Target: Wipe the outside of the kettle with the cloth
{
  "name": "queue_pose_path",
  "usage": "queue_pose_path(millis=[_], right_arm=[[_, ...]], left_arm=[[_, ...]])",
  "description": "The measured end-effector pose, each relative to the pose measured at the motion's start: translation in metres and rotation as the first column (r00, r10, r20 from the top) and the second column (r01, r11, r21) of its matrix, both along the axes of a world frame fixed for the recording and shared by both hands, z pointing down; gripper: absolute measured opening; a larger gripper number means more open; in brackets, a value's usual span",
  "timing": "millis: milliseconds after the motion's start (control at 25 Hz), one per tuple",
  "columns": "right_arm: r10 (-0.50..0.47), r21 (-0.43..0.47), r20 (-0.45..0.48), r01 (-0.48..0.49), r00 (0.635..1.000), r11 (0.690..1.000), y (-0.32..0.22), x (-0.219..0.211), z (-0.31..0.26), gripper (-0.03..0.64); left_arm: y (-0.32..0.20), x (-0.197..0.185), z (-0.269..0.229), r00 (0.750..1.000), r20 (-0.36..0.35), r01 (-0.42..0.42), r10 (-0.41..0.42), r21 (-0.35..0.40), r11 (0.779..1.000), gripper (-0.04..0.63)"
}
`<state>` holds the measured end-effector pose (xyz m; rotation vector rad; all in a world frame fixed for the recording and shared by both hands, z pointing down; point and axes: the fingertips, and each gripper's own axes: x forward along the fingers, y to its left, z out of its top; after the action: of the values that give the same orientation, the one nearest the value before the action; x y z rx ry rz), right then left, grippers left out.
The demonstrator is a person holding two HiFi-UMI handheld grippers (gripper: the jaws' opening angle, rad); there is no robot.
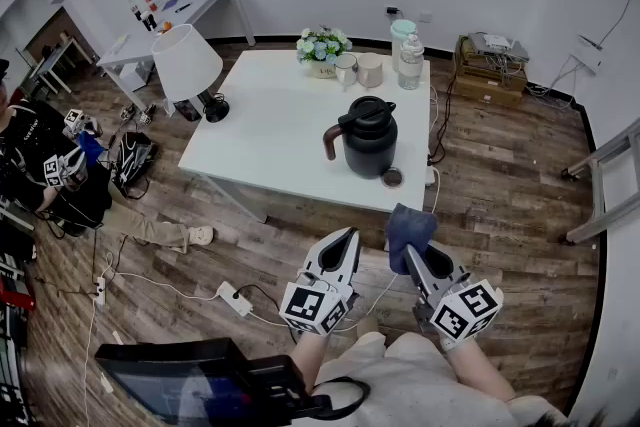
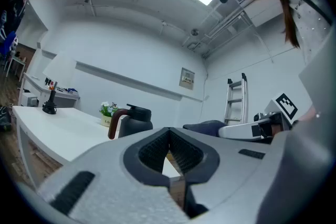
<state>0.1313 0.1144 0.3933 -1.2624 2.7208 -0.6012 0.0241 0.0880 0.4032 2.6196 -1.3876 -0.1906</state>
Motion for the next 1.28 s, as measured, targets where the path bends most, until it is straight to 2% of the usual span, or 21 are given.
queue_pose_path(millis=[400,800,880,1120,1280], right_arm=[[0.021,0.0,-0.024,-0.021,1.0,1.0,-0.052,-0.005,0.005,0.055],[-0.02,0.017,-0.003,0.02,1.0,1.0,-0.103,-0.017,-0.007,0.055],[-0.031,0.014,0.001,0.031,1.0,0.999,-0.115,-0.019,-0.007,0.055],[-0.036,0.005,0.009,0.036,0.999,0.999,-0.152,-0.014,-0.008,0.055],[-0.025,0.01,0.029,0.024,0.999,1.0,-0.179,-0.016,-0.016,0.055]], left_arm=[[-0.055,-0.018,0.002,1.0,-0.007,0.004,-0.004,0.011,1.0,0.006],[-0.098,-0.043,-0.01,0.999,-0.008,0.048,-0.048,0.052,0.997,0.008],[-0.11,-0.047,-0.009,0.998,-0.008,0.061,-0.061,0.052,0.997,0.037],[-0.145,-0.051,0.002,0.995,0.001,0.095,-0.095,0.041,0.995,0.066],[-0.167,-0.046,0.011,0.993,-0.034,0.114,-0.114,0.022,0.993,0.066]])
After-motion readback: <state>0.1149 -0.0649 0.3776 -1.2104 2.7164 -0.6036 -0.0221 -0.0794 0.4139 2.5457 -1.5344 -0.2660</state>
